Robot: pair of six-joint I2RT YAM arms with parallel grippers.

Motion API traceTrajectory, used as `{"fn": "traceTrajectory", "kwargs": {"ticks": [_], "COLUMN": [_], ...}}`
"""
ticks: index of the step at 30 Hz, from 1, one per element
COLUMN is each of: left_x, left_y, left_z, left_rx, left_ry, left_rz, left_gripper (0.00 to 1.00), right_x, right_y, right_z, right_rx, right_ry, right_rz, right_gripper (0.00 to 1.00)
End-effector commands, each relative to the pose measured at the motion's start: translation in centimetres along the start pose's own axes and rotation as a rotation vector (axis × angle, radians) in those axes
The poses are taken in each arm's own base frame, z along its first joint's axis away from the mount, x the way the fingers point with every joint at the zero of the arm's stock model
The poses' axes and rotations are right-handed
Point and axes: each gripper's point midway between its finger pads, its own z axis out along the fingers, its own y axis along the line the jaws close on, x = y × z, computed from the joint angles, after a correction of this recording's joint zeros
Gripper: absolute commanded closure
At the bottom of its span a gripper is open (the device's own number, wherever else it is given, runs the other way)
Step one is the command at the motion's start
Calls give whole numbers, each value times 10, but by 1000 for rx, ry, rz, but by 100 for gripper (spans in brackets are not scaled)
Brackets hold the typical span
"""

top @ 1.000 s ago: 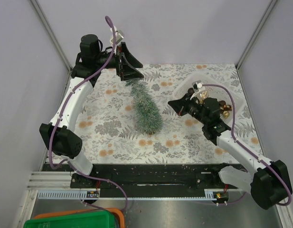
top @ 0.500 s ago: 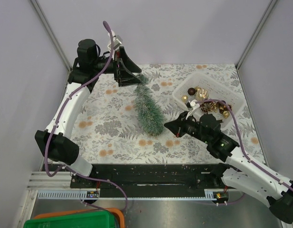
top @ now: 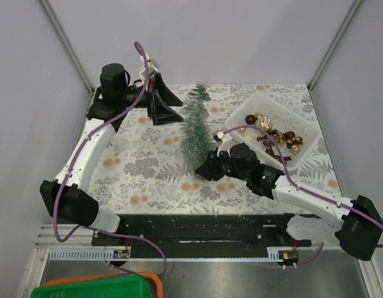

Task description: Decorate the small christmas tree

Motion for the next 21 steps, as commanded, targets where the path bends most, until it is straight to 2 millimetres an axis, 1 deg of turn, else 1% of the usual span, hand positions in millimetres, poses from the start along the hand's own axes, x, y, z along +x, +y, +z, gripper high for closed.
{"fn": "traceTrajectory", "kwargs": {"ticks": [1, 3, 6, 8, 11, 14, 18, 20, 21], "left_x": [10, 15, 22, 25, 26, 23, 25, 25, 25], "left_y": [-4, -1, 2, 2, -2, -1, 0, -1, -2], "left_z": [3, 4, 8, 12, 19, 23, 27, 29, 29], "left_rx": [7, -3, -1, 12, 33, 39, 37, 37, 39], "left_ry": [2, 1, 1, 1, -3, -19, -32, -41, -45], "left_rz": [65, 77, 62, 51, 50, 46, 28, 11, 14], "left_gripper": [1, 1, 1, 1, 1, 1, 1, 1, 1], "right_x": [-39, -36, -26, -15, 5, 19, 20, 17, 20], "right_y": [31, 32, 36, 40, 46, 37, 26, 26, 23], "right_z": [5, 6, 5, 5, 4, 5, 10, 13, 15], "right_rx": [-65, -65, -78, -95, -110, -84, -57, -80, -76], "right_ry": [-104, -95, -72, -42, 8, 27, -38, -98, -109], "right_rz": [-27, -30, -35, -49, -74, -36, 33, 91, 113], "right_gripper": [66, 63, 57, 52, 47, 45, 44, 44, 44]}}
